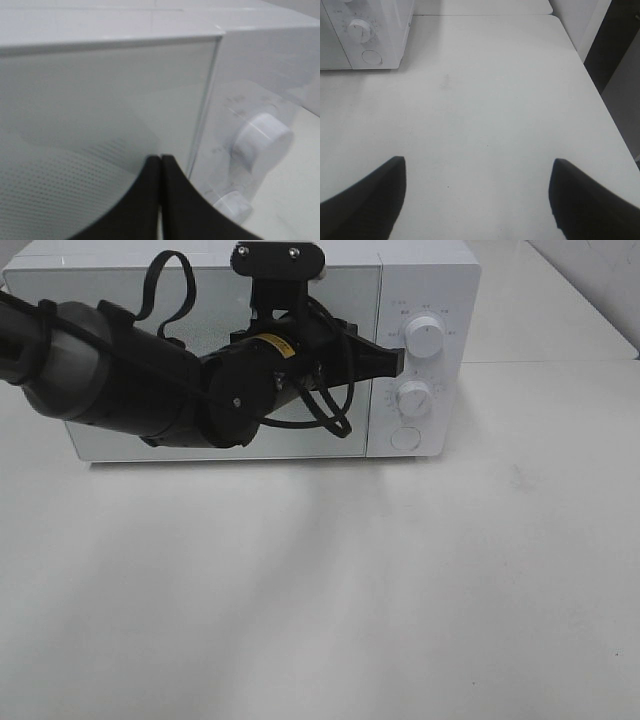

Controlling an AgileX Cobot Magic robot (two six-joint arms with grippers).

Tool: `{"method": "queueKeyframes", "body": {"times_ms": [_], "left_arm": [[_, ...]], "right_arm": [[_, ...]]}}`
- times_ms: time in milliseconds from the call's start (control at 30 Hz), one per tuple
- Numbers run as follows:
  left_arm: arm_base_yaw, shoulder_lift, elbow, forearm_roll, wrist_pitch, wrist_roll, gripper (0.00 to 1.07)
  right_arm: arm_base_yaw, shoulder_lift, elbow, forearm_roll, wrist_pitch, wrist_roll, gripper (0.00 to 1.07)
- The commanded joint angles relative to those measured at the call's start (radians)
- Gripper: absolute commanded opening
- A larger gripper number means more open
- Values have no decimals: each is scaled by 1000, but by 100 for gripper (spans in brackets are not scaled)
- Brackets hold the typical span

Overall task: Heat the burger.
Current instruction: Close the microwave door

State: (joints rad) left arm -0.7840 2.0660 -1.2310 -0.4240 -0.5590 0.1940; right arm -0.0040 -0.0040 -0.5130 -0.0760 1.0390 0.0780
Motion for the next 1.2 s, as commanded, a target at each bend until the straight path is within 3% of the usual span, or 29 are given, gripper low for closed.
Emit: {"method": "queueKeyframes", "body": {"times_ms": [33, 400, 667, 833, 1200], "left_arm": [[27, 4, -33, -91, -42, 63, 0], [39, -13, -31, -75, -1, 67, 0], [32, -46, -31, -103, 67, 166, 0], [83, -35, -31, -162, 61, 159, 0], [113, -39, -32, -149, 107, 161, 0]], "right_arm": [[-8, -26, 1, -4, -5, -7, 75], [-8, -26, 1, -4, -5, -7, 75], [-8, -26, 1, -4, -5, -7, 75], [-8, -26, 1, -4, -5, -7, 75], [-8, -26, 1, -4, -5, -7, 75]]}}
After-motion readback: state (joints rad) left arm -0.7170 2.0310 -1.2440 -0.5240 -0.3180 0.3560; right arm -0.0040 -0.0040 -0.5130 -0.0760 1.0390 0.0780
